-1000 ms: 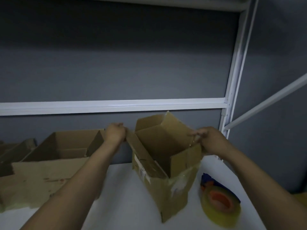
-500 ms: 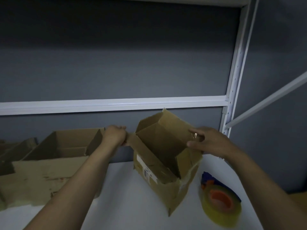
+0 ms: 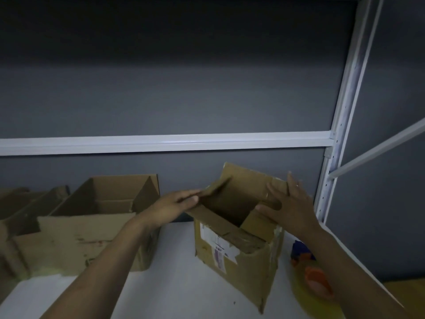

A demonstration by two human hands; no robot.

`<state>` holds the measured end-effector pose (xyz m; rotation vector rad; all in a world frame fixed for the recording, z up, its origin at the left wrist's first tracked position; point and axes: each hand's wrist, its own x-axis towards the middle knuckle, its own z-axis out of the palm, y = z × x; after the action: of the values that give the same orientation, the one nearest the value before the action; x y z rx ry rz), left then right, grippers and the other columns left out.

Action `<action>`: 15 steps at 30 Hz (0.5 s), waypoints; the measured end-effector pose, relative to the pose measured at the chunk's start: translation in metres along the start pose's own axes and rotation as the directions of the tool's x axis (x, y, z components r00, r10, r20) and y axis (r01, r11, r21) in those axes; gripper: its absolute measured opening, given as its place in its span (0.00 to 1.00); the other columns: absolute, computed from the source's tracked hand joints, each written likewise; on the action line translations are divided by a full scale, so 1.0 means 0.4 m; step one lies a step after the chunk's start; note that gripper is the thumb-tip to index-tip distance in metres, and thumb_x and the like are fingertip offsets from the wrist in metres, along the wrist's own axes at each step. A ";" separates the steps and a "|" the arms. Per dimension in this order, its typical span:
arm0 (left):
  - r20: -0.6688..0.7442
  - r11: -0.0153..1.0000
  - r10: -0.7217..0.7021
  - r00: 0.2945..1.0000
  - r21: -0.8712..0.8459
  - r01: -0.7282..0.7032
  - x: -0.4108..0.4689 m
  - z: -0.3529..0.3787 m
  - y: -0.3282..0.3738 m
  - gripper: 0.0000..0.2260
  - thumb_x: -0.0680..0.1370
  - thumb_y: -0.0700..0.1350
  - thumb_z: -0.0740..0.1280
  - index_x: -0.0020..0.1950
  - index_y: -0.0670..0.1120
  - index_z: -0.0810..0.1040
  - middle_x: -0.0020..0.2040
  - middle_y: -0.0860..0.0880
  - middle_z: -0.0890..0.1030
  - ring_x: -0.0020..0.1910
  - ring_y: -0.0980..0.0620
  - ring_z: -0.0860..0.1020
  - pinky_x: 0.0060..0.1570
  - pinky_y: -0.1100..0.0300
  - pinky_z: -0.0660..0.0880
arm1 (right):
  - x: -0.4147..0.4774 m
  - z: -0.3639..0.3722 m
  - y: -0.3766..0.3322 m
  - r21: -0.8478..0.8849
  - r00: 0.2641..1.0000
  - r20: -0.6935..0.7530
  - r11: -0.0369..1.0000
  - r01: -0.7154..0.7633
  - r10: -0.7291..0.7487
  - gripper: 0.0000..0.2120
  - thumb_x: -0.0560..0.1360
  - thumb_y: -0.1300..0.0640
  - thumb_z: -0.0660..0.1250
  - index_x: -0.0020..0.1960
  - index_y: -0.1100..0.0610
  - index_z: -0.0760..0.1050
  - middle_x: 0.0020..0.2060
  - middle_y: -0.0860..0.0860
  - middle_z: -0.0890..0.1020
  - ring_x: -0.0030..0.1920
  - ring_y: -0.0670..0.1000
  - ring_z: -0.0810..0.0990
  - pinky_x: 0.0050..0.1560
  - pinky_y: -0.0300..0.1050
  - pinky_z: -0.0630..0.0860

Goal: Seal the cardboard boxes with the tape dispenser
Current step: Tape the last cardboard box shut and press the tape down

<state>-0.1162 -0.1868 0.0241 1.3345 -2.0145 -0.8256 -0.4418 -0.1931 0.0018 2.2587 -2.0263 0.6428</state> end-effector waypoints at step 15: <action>0.064 0.911 0.044 0.997 0.407 -0.066 0.115 -0.051 0.077 0.30 0.65 0.67 0.72 0.65 0.58 0.76 0.56 0.65 0.75 0.55 0.61 0.75 0.56 0.65 0.70 | -0.012 -0.005 -0.012 0.624 0.986 -0.093 0.779 -0.053 0.141 0.61 0.64 0.51 0.79 0.77 0.46 0.35 0.76 0.53 0.57 0.73 0.54 0.61 0.69 0.52 0.65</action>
<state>-0.1339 -0.2239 0.0666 1.4797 -2.3458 -0.4258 -0.4382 -0.1873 0.0034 2.3051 -2.0865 1.6447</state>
